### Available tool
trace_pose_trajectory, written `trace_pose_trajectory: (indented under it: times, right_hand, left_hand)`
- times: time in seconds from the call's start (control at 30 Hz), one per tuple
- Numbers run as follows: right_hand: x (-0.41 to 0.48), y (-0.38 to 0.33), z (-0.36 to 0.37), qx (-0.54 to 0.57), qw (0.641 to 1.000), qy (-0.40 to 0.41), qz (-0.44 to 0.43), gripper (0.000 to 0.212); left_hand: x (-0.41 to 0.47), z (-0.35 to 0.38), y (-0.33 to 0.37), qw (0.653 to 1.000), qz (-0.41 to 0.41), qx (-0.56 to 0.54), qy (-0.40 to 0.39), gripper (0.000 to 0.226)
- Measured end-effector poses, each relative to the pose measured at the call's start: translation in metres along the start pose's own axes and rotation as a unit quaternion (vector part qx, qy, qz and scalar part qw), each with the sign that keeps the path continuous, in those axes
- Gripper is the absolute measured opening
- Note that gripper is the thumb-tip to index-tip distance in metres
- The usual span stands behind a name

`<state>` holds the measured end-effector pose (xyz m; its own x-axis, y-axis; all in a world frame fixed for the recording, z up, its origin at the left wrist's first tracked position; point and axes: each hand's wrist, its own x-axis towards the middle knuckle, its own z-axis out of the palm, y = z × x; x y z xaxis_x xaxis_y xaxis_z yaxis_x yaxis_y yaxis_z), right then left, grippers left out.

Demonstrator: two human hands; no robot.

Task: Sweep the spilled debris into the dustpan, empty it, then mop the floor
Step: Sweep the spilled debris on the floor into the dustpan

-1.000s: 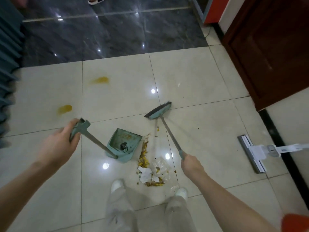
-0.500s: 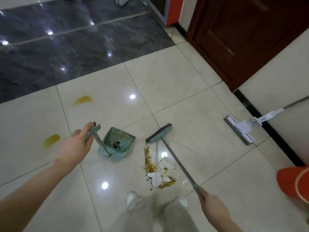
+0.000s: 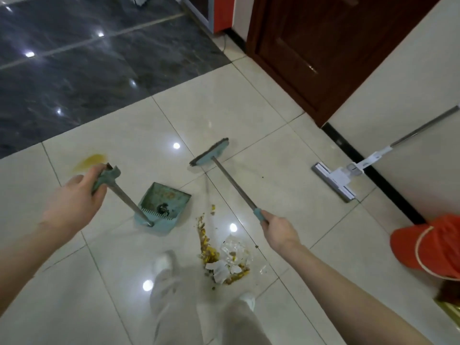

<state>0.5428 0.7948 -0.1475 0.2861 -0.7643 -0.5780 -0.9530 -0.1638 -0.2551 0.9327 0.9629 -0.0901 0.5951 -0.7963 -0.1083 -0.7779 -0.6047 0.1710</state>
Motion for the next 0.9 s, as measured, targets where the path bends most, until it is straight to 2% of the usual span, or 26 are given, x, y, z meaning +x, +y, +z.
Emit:
trace_pose_trajectory:
  times: [0.2, 0.43, 0.6, 0.77, 0.9]
  right_hand:
    - [0.086, -0.065, -0.025, 0.062, 0.996, 0.032, 0.048, 0.035]
    - [0.201, -0.160, -0.037, 0.169, 0.974, 0.066, 0.137, 0.036]
    - [0.264, -0.193, -0.026, 0.152, 0.975, 0.026, 0.162, 0.039]
    - [0.236, -0.189, 0.011, 0.067, 0.982, -0.017, 0.176, 0.044]
    - [0.155, -0.178, 0.048, 0.100, 0.971, -0.032, 0.212, 0.043]
  left_hand:
    - [0.106, -0.006, -0.013, 0.998, 0.060, -0.034, -0.011, 0.040]
    - [0.210, -0.003, -0.030, 0.989, 0.130, -0.063, -0.035, 0.042]
    - [0.262, 0.014, -0.033, 0.985, 0.159, -0.063, -0.027, 0.043]
    - [0.291, 0.017, -0.031, 0.983, 0.165, -0.076, -0.027, 0.041]
    - [0.289, 0.015, -0.022, 0.983, 0.168, -0.075, -0.028, 0.040]
